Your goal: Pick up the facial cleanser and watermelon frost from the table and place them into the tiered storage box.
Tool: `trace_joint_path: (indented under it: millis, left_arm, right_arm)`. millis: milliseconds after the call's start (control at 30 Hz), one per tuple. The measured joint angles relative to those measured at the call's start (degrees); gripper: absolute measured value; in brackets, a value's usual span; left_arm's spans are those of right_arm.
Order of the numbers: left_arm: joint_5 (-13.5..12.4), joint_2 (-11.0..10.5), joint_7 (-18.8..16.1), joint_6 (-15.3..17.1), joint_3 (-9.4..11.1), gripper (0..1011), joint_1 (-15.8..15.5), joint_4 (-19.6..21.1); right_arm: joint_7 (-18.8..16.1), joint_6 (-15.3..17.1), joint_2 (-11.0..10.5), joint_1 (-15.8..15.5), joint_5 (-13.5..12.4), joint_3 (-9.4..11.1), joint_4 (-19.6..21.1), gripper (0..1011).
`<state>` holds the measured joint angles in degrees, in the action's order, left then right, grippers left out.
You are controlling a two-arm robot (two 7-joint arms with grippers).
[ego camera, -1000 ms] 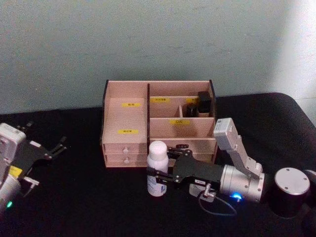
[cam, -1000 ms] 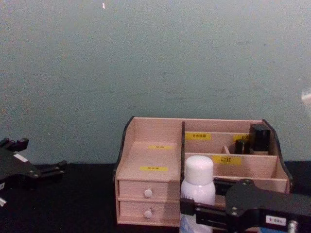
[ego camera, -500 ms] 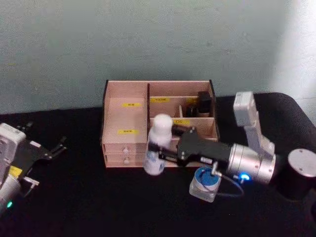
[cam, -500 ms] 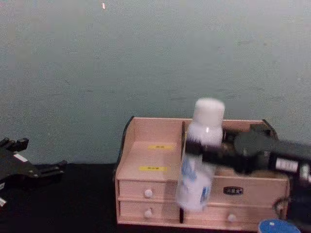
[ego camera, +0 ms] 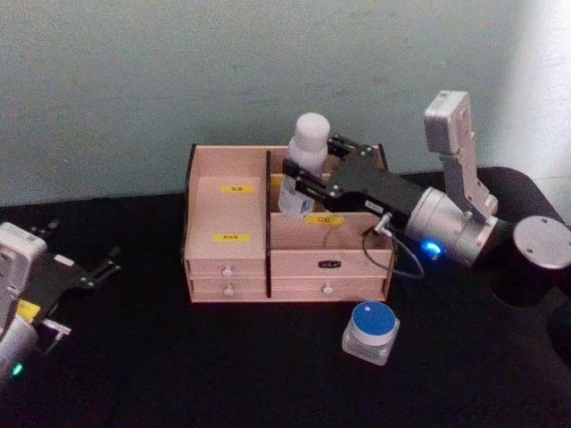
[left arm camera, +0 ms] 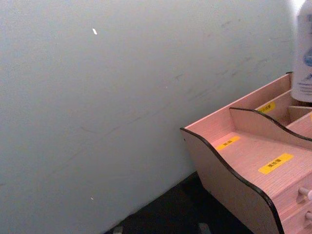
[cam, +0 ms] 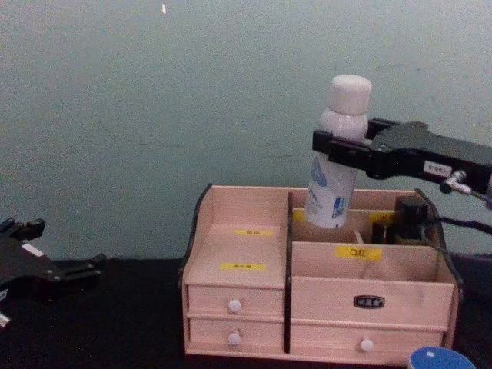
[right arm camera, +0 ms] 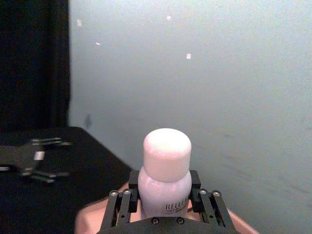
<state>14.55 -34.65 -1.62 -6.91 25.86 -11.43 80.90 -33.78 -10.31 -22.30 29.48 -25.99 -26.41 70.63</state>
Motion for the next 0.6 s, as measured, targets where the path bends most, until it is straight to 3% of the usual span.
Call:
trace_joint_path:
  millis: [300,600]
  left_arm:
    - [0.0,0.0,0.0,0.0,0.0,1001,0.0,0.0]
    - [0.0,0.0,0.0,0.0,0.0,1001,0.0,0.0]
  right_arm:
    - [3.4,0.1,2.6,3.2,4.3,0.4,-4.9,590]
    - [4.0,0.1,4.9,5.2,6.2,0.6,-9.9,590]
